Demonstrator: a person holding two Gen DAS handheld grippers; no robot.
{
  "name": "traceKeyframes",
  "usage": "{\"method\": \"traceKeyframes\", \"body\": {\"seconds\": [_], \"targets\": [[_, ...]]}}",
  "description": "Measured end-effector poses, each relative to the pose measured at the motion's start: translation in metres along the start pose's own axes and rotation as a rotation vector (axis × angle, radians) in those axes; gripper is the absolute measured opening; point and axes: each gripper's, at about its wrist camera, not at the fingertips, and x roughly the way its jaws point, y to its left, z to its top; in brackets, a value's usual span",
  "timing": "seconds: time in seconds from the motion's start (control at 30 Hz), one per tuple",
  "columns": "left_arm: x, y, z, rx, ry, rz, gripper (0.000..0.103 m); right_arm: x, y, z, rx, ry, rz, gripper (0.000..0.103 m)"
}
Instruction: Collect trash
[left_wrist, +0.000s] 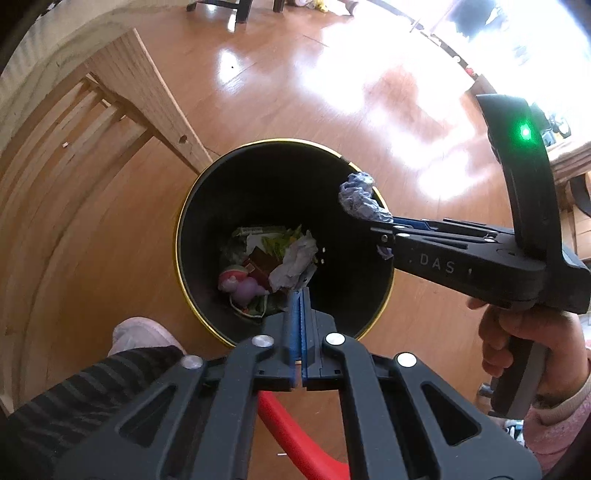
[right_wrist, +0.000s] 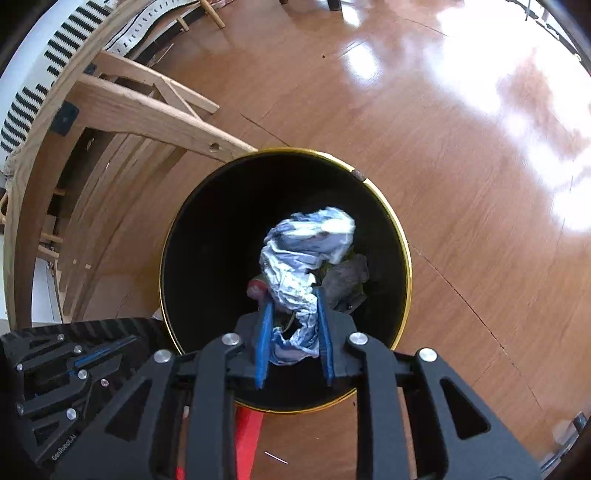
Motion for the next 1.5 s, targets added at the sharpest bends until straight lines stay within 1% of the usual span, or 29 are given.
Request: {"method": "traceKeyframes", "body": {"seconds": [0.03,0.07,0.1,0.13,0.17,0.2,0.27,0.33,0.37,0.43,0.53,0.63,0.67,0.73,0.77,0.83,0.87,0.9,0.93,0.97,1.0,1.1,1.17,1.2,1.3,1.33,1.4,1.43,1.5], "targets": [[-0.001,0.000,0.000,0.002,-0.001,0.005,0.002,-0.005,0.000,0.002,0.000,-0.022,-0.005,0.056],[-0.002,0.000,0.000,0.002,0.001,0.015,0.022,-0.009,-0.001,0.004,0.002,-0.040,-0.008,0.085],[-0.003,0.000,0.000,0.002,0.002,0.021,0.042,-0.013,-0.001,0.005,0.005,-0.053,-0.014,0.097],[-0.006,0.001,0.000,-0.003,-0.014,0.037,0.090,-0.017,-0.002,0.006,0.010,-0.068,-0.020,0.097],[-0.011,0.001,0.000,-0.006,-0.047,0.050,0.097,-0.023,-0.003,0.008,0.015,-0.089,-0.022,0.097],[-0.023,0.000,0.001,-0.008,-0.106,0.061,0.097,-0.029,-0.003,0.010,0.015,-0.111,-0.030,0.097],[-0.037,-0.001,0.004,-0.001,-0.138,0.048,0.097,-0.043,-0.001,0.012,0.005,-0.171,-0.064,0.097],[-0.059,-0.001,0.004,-0.009,-0.211,0.049,0.097,-0.061,0.003,0.014,-0.013,-0.258,-0.126,0.097],[-0.074,0.000,0.004,-0.016,-0.257,0.059,0.097,-0.068,0.005,0.016,-0.016,-0.286,-0.141,0.097],[-0.096,0.003,0.004,-0.027,-0.303,0.086,0.097,-0.082,0.012,0.020,-0.030,-0.343,-0.161,0.097],[-0.132,0.016,0.005,-0.050,-0.378,0.135,0.097,-0.102,0.040,0.029,-0.080,-0.421,-0.163,0.097],[-0.171,0.050,0.005,-0.099,-0.443,0.193,0.097,-0.121,0.087,0.042,-0.157,-0.500,-0.136,0.097],[-0.183,0.063,0.004,-0.123,-0.463,0.208,0.097,-0.128,0.111,0.050,-0.189,-0.528,-0.106,0.097],[-0.216,0.103,0.000,-0.209,-0.509,0.209,0.097,-0.138,0.149,0.063,-0.244,-0.567,-0.057,0.097],[-0.230,0.120,-0.003,-0.240,-0.530,0.230,0.097,-0.144,0.176,0.069,-0.288,-0.593,-0.027,0.097],[-0.265,0.159,-0.013,-0.320,-0.592,0.331,0.097,-0.154,0.220,0.079,-0.354,-0.641,0.024,0.097],[-0.283,0.183,-0.020,-0.368,-0.620,0.389,0.097,-0.156,0.250,0.086,-0.385,-0.657,0.065,0.097],[-0.293,0.198,-0.025,-0.394,-0.636,0.418,0.097,-0.156,0.279,0.093,-0.407,-0.658,0.115,0.097],[-0.301,0.214,-0.030,-0.416,-0.646,0.442,0.097,-0.158,0.296,0.097,-0.418,-0.652,0.148,0.097],[-0.310,0.237,-0.037,-0.445,-0.652,0.480,0.097,-0.153,0.327,0.105,-0.437,-0.632,0.195,0.097],[-0.315,0.251,-0.042,-0.463,-0.650,0.507,0.097,-0.147,0.352,0.109,-0.452,-0.612,0.218,0.097],[-0.324,0.304,-0.062,-0.533,-0.643,0.625,0.097,-0.115,0.416,0.113,-0.464,-0.554,0.243,0.097],[-0.329,0.329,-0.073,-0.572,-0.642,0.661,0.097,-0.087,0.455,0.111,-0.493,-0.499,0.255,0.097],[-0.328,0.348,-0.080,-0.600,-0.634,0.671,0.097,-0.073,0.475,0.109,-0.520,-0.472,0.248,0.097],[-0.320,0.382,-0.096,-0.669,-0.609,0.694,0.097,-0.047,0.514,0.099,-0.601,-0.427,0.228,0.097],[-0.315,0.388,-0.103,-0.682,-0.597,0.683,0.097,-0.039,0.522,0.093,-0.642,-0.423,0.194,0.097],[-0.310,0.396,-0.107,-0.707,-0.565,0.613,0.097,-0.027,0.533,0.082,-0.676,-0.426,0.136,0.097],[-0.311,0.398,-0.108,-0.710,-0.577,0.594,0.097,-0.021,0.537,0.079,-0.698,-0.413,0.129,0.097],[-0.312,0.402,-0.107,-0.698,-0.582,0.598,0.097,-0.015,0.536,0.072,-0.729,-0.433,0.110,0.097]]}}
